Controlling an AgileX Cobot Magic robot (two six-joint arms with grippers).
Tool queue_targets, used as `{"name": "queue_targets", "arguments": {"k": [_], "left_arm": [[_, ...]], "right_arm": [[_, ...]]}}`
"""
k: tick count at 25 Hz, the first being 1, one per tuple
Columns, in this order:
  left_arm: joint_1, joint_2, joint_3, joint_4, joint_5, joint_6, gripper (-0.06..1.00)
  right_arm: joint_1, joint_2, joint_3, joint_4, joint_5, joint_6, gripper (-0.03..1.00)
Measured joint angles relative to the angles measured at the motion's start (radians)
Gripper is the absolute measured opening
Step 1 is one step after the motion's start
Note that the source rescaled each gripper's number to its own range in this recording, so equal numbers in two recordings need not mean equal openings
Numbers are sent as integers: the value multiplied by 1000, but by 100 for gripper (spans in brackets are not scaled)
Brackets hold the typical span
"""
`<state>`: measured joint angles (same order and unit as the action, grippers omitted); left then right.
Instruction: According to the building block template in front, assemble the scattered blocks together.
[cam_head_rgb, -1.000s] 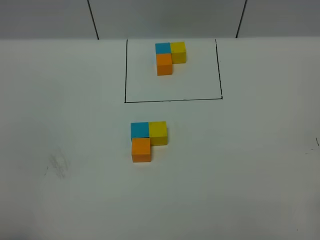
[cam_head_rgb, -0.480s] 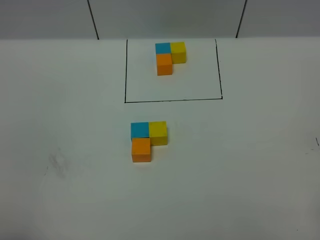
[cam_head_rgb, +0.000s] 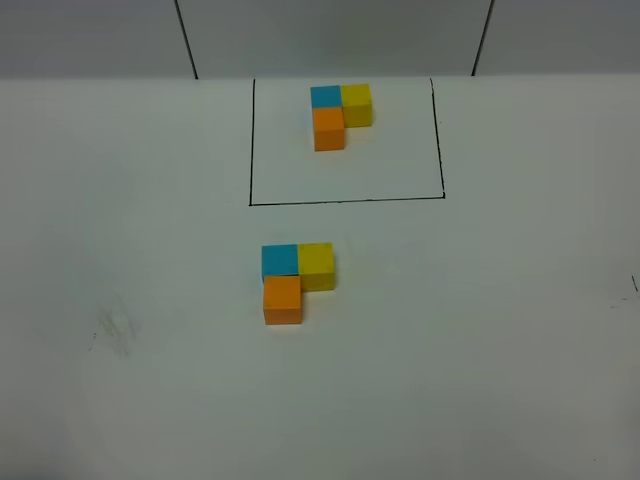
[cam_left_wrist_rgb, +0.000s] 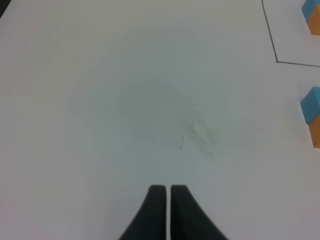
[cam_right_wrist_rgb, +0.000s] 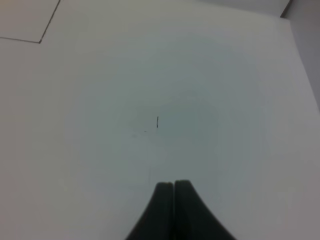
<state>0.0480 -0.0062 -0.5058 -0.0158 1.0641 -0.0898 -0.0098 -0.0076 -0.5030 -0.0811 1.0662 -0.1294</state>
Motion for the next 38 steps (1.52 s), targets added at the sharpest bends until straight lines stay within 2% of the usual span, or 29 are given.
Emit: {"name": "queue_targets", "arguments": {"k": [38], "left_arm": [[0,0,0,0,0,0,0]], "right_arm": [[0,0,0,1,0,0,0]]}}
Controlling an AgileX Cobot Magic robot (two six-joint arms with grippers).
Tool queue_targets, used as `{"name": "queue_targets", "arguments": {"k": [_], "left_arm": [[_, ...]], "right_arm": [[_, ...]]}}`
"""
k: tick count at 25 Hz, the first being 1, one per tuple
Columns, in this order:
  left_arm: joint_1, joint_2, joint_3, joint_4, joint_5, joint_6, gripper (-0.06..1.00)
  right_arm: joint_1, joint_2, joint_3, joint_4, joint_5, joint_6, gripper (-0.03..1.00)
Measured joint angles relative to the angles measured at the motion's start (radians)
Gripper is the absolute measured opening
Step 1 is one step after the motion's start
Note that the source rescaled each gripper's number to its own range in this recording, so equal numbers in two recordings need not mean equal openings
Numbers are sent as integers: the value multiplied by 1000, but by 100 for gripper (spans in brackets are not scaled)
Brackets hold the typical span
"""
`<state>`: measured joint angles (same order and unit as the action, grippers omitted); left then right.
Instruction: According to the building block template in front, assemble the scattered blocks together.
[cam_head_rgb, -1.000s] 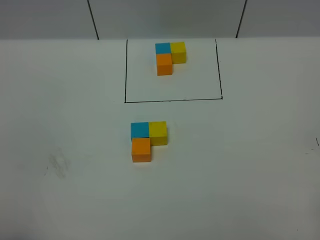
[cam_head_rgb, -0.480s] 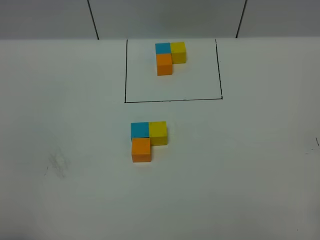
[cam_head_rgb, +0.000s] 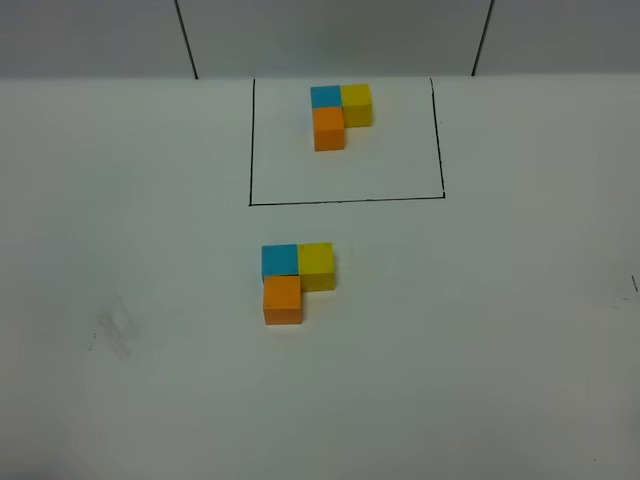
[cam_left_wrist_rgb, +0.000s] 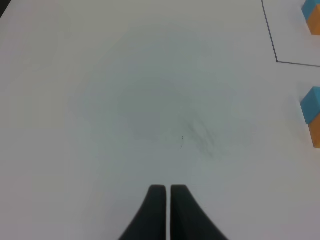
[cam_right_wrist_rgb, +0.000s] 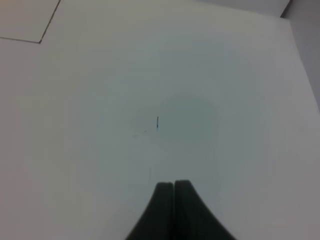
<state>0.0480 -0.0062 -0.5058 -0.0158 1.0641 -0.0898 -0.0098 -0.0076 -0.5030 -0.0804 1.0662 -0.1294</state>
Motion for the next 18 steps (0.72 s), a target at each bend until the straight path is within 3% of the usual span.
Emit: {"name": "queue_targets", "arguments": {"k": [18], "left_arm": [[0,0,0,0,0,0,0]], "right_arm": [[0,0,0,0,0,0,0]]}}
